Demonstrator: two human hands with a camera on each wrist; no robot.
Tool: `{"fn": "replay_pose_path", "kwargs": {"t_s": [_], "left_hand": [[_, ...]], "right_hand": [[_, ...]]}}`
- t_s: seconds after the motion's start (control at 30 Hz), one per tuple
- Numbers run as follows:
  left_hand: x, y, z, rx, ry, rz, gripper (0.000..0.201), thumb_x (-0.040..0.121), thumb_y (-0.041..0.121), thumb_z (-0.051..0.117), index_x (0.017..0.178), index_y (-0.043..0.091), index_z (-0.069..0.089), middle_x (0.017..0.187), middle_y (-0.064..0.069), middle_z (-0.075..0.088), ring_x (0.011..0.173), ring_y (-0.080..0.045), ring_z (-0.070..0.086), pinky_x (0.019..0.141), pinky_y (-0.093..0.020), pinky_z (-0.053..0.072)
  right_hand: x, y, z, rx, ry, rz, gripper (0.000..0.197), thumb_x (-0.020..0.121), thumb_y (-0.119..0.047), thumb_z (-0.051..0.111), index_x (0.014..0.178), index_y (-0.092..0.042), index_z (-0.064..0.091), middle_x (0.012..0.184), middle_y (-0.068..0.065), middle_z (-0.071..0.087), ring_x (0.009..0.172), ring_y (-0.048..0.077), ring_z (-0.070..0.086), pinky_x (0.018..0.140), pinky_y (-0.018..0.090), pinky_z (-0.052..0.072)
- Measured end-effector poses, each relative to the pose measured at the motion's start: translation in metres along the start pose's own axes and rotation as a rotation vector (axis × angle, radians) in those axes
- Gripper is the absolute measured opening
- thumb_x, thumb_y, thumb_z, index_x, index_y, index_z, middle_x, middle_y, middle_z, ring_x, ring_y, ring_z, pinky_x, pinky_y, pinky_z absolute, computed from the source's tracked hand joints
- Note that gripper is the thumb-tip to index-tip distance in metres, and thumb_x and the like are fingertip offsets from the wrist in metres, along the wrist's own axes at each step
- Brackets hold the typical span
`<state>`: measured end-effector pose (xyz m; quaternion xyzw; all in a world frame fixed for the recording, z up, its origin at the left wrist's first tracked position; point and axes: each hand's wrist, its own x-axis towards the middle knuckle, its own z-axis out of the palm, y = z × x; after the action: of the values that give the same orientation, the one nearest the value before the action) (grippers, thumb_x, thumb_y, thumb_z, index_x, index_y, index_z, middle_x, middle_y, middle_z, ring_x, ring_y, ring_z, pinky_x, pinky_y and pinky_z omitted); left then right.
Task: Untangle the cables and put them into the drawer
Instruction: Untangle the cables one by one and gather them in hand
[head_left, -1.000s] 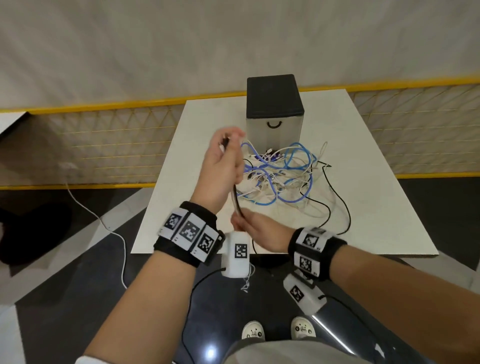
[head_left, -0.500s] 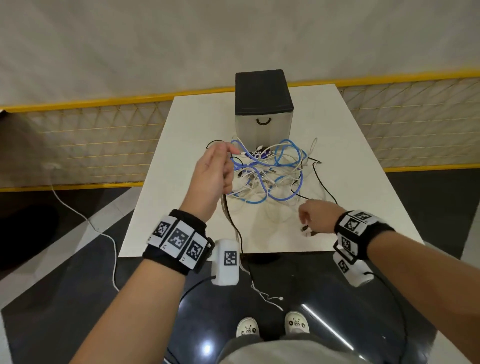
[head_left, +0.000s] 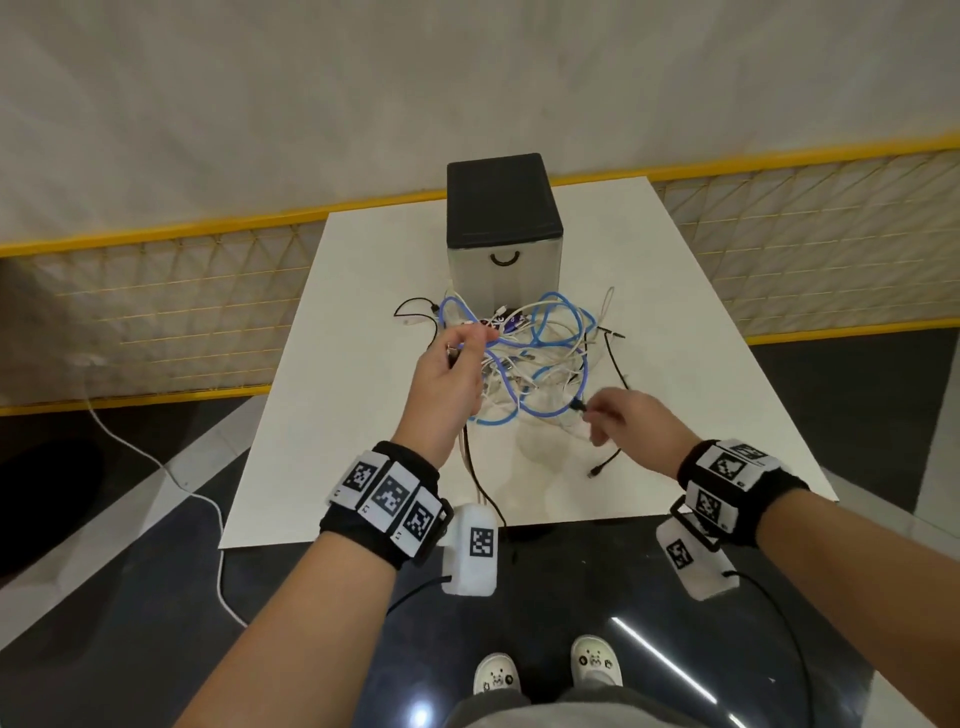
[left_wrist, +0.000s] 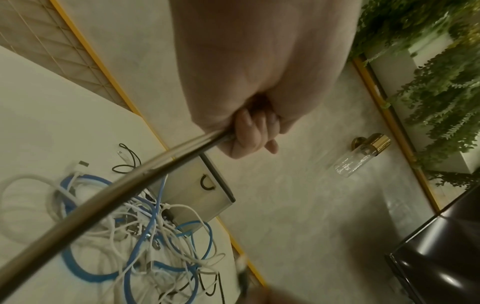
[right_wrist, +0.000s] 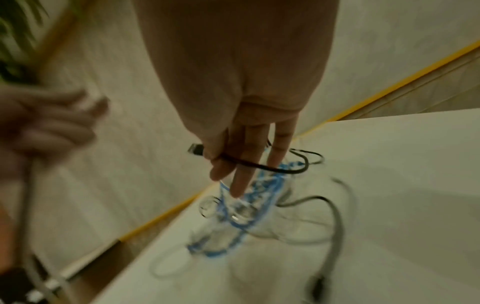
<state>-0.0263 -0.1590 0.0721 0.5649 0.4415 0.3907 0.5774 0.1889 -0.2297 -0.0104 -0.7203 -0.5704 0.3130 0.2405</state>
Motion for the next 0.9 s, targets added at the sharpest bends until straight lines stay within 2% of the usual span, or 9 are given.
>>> {"fn": "replay_pose_path", "kwargs": {"t_s": [0.1, 0.2, 0.33, 0.43, 0.53, 0.6, 0.77, 0.83, 0.9], "left_hand": [[0.005, -0.001, 0.011, -0.003, -0.009, 0.002, 0.031, 0.106, 0.033, 0.041, 0.107, 0.014, 0.065, 0.053, 0.011, 0.026, 0.044, -0.006, 0.021, 0.041, -0.019, 0.023], [0.008, 0.002, 0.026, -0.008, -0.093, -0.012, 0.034, 0.105, 0.036, 0.042, 0.111, 0.013, 0.066, 0.050, 0.014, 0.030, 0.041, -0.004, 0.027, 0.041, -0.016, 0.026], [0.008, 0.006, 0.042, 0.114, -0.105, 0.046, 0.026, 0.102, 0.033, 0.051, 0.089, 0.015, 0.064, 0.046, 0.016, 0.051, 0.040, 0.001, 0.043, 0.051, -0.022, 0.035], [0.016, 0.008, 0.040, 0.150, 0.075, 0.101, 0.034, 0.102, 0.038, 0.049, 0.073, 0.021, 0.055, 0.053, 0.010, 0.049, 0.046, -0.007, 0.043, 0.055, -0.027, 0.037], [0.026, 0.014, 0.032, 0.067, 0.175, 0.164, 0.040, 0.103, 0.041, 0.043, 0.069, 0.021, 0.048, 0.058, 0.005, 0.043, 0.053, -0.013, 0.039, 0.054, -0.027, 0.037], [0.028, 0.018, 0.033, 0.025, 0.174, 0.192, 0.041, 0.105, 0.039, 0.039, 0.072, 0.015, 0.046, 0.059, 0.004, 0.043, 0.053, -0.011, 0.038, 0.048, -0.019, 0.036], [0.030, 0.043, 0.036, -0.286, 0.174, 0.182, 0.046, 0.106, 0.038, 0.035, 0.065, 0.019, 0.033, 0.049, 0.008, 0.026, 0.049, -0.013, 0.026, 0.054, -0.028, 0.036], [0.033, 0.063, 0.024, -0.428, 0.150, 0.191, 0.047, 0.106, 0.039, 0.037, 0.063, 0.020, 0.031, 0.049, 0.008, 0.021, 0.047, -0.012, 0.018, 0.043, -0.023, 0.026], [0.033, 0.079, 0.009, -0.458, 0.088, 0.228, 0.047, 0.105, 0.035, 0.043, 0.062, 0.022, 0.029, 0.050, 0.008, 0.019, 0.044, -0.009, 0.013, 0.039, -0.020, 0.016]], "right_hand": [[-0.006, -0.047, -0.009, 0.378, 0.111, -0.129, 0.015, 0.096, -0.012, 0.052, 0.082, -0.015, 0.055, 0.070, 0.004, 0.069, 0.067, 0.017, 0.067, 0.070, 0.019, 0.051], [-0.012, -0.079, -0.010, 0.564, 0.112, -0.224, 0.012, 0.095, -0.004, 0.051, 0.084, -0.008, 0.055, 0.069, 0.010, 0.066, 0.062, 0.018, 0.064, 0.063, 0.018, 0.052], [-0.011, -0.090, -0.007, 0.638, 0.119, -0.276, 0.010, 0.096, -0.002, 0.050, 0.089, 0.000, 0.057, 0.068, 0.008, 0.063, 0.060, 0.014, 0.061, 0.062, 0.020, 0.053], [-0.010, -0.079, -0.004, 0.446, 0.097, -0.327, 0.017, 0.098, -0.010, 0.047, 0.085, -0.011, 0.058, 0.066, 0.000, 0.058, 0.061, 0.010, 0.055, 0.066, 0.022, 0.049], [-0.008, -0.060, -0.002, 0.205, -0.004, -0.373, 0.024, 0.101, -0.016, 0.039, 0.084, -0.021, 0.054, 0.075, -0.008, 0.054, 0.067, 0.006, 0.050, 0.070, 0.019, 0.043], [-0.003, -0.055, -0.005, 0.149, -0.019, -0.378, 0.023, 0.102, -0.015, 0.037, 0.085, -0.020, 0.052, 0.080, -0.004, 0.055, 0.070, 0.009, 0.049, 0.069, 0.017, 0.042], [0.022, -0.047, -0.010, -0.008, -0.043, -0.457, 0.020, 0.103, -0.021, 0.036, 0.085, -0.022, 0.047, 0.075, -0.014, 0.049, 0.070, 0.009, 0.047, 0.073, 0.024, 0.040], [0.035, -0.022, -0.015, -0.185, 0.001, -0.366, 0.021, 0.103, -0.028, 0.033, 0.085, -0.026, 0.044, 0.075, -0.014, 0.050, 0.073, 0.008, 0.049, 0.081, 0.033, 0.039], [0.043, -0.002, -0.027, -0.228, 0.030, -0.238, 0.020, 0.103, -0.031, 0.033, 0.084, -0.033, 0.041, 0.077, -0.012, 0.051, 0.078, 0.016, 0.051, 0.083, 0.041, 0.038]]}}
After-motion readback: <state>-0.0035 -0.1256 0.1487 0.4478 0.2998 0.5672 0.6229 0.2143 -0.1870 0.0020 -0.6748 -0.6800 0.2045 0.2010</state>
